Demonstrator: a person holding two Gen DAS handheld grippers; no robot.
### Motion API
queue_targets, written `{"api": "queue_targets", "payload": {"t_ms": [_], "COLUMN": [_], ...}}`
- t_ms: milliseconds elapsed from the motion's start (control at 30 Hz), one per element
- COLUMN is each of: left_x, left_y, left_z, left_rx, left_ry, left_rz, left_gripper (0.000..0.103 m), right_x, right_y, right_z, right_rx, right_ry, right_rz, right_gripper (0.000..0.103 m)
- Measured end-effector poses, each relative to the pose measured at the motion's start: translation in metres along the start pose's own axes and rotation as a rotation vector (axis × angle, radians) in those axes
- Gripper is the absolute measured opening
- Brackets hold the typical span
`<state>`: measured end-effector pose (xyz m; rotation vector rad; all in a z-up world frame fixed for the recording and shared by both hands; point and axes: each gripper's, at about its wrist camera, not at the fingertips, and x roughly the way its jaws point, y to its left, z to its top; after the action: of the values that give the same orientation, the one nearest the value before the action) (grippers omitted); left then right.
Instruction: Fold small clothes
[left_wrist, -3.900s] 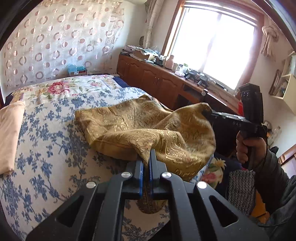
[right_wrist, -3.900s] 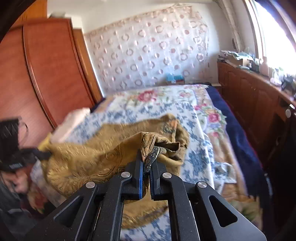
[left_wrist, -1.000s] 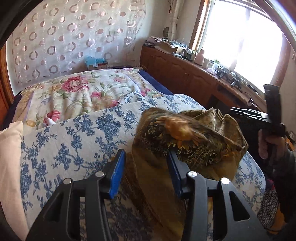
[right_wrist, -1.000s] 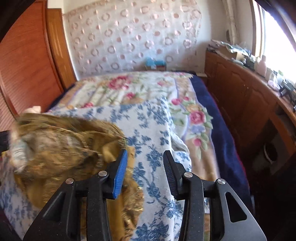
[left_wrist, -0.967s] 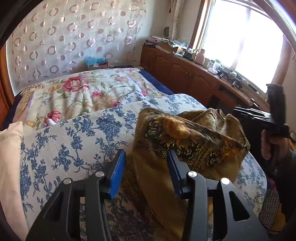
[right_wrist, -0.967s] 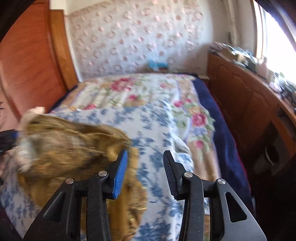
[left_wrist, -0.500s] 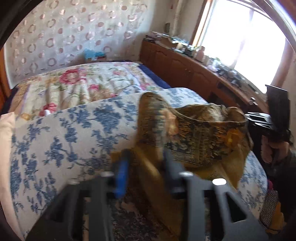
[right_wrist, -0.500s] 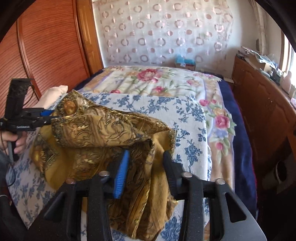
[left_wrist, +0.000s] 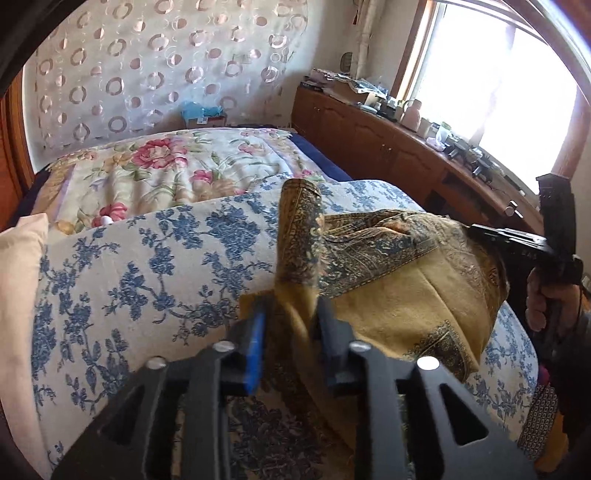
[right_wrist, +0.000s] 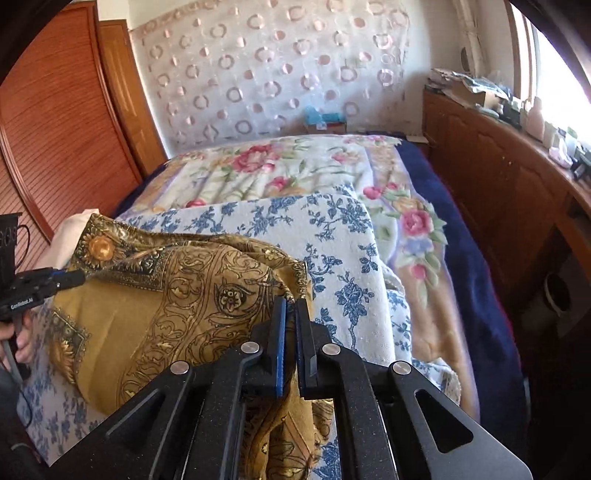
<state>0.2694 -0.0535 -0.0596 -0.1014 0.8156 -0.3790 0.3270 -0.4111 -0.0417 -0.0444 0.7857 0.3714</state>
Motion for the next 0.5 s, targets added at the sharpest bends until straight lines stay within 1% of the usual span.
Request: {"api": "queue_targets", "payload": {"t_ms": [33,67,100,133,200,233,267,333,433,500], "left_x": [0.0,0.001,0.005,0.01,0.016,0.019,0.021,0.026,0.03,0.031], "left_y": [0.001,0.004,0.006,0.008,0.011,0.012,0.012,0.015,0.018,0.019], "left_z": [-0.001,-0.002,-0.003,-0.004,-0.006,-0.008,-0.01,-0.012,-0.01,-0.008], "left_rx": [0.0,-0.003,-0.012,-0.022,-0.039,-0.047,-0.055,-0.077,-0.106,-0.119], "left_ry": [0.005,0.014,0.036,0.056,0.085,0.096,0.104,0.119,0.112,0.111], "left_rz": [0.004,0.002,-0.003,-0.003,-0.003,-0.008,-0.013,-0.028,-0.048,-0.054], "left_gripper": [0.038,0.038,0.04,0.041,0.043,0.043,0.043,0.043,0.044,0.044], "right_x": [0.0,0.001,0.004,0.006,0.014,0.018,0.021,0.026,0.032,0.036], "right_y": [0.002,0.003,0.006,0.007,0.006,0.004,0.002,-0.003,-0.006,-0.008], "right_z": [0.001,0.0,-0.001,-0.002,-0.006,-0.008,-0.009,-0.011,-0.014,-0.016], "right_rx": [-0.009,-0.019,-0.036,-0.044,-0.051,-0.045,-0.033,0.0,0.013,0.033], "right_ry": [0.007,0.019,0.038,0.046,0.075,0.092,0.105,0.115,0.13,0.137], "right_rz": [-0.001,0.003,0.01,0.008,-0.009,-0.017,-0.017,0.011,0.041,0.086], "right_gripper": [0.012,0.018,0.036,0.049,0.054,0.059,0.061,0.062,0.062,0.062]}}
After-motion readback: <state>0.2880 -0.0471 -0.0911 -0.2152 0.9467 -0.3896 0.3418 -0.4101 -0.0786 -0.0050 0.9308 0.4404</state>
